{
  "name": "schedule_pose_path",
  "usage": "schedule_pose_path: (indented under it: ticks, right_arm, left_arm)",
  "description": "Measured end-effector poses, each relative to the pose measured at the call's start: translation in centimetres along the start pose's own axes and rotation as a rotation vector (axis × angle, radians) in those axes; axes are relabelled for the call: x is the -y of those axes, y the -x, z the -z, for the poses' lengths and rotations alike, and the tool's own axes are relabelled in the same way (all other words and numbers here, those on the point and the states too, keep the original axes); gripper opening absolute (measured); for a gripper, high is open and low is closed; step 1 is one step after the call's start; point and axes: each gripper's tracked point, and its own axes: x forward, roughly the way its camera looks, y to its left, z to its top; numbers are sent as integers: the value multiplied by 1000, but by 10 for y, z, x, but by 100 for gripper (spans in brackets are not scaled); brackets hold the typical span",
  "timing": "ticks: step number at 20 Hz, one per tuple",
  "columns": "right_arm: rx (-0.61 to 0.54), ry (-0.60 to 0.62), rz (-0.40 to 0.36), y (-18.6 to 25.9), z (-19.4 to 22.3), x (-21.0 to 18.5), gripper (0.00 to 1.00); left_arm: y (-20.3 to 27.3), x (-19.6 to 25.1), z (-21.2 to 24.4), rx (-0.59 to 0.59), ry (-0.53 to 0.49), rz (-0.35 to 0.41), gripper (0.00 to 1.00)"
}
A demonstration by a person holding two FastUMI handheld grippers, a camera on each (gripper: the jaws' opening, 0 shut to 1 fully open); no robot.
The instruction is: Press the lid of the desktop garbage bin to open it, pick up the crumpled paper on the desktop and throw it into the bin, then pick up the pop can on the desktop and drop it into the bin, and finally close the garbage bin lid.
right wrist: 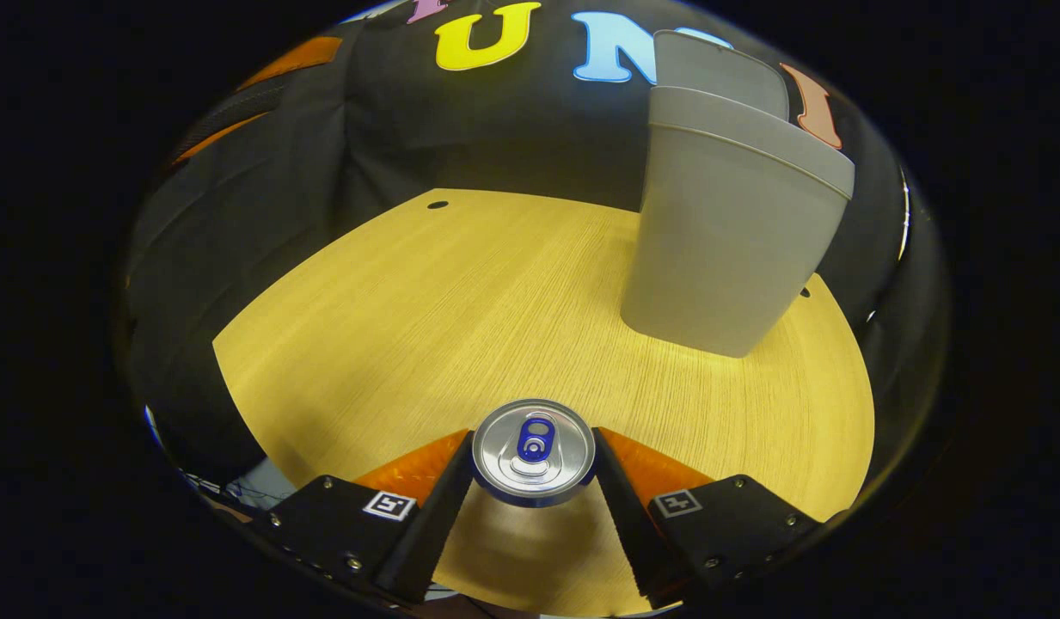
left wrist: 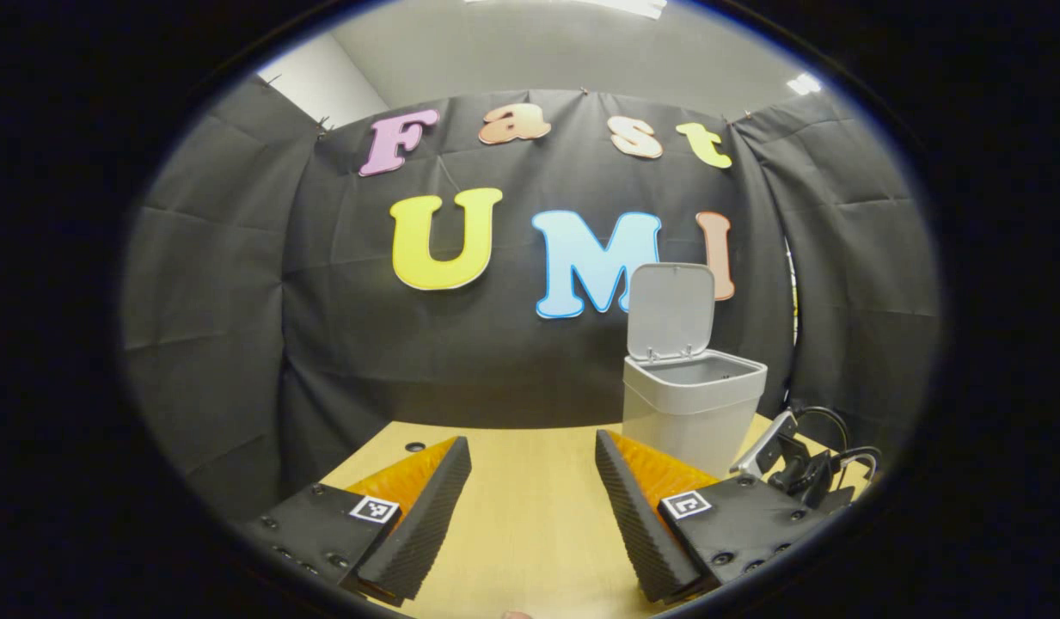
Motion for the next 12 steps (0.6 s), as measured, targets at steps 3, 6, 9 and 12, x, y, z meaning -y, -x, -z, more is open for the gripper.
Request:
schedule_pose_path:
  ticks: [3,6,9,12]
  right_arm:
    - [23,-26,-6,9,-7,7,85]
    - [74,-48,9,26,-25,20,84]
    - [132,-75,23,43,-47,34,85]
    - [191,-90,43,58,-71,49,84]
  left_arm:
    - [-2,5,0,2,-6,4,95]
    - [-4,9,1,3,-7,10,95]
    - [-6,13,3,0,2,9,95]
    - [-8,16,3,-1,8,12,96]
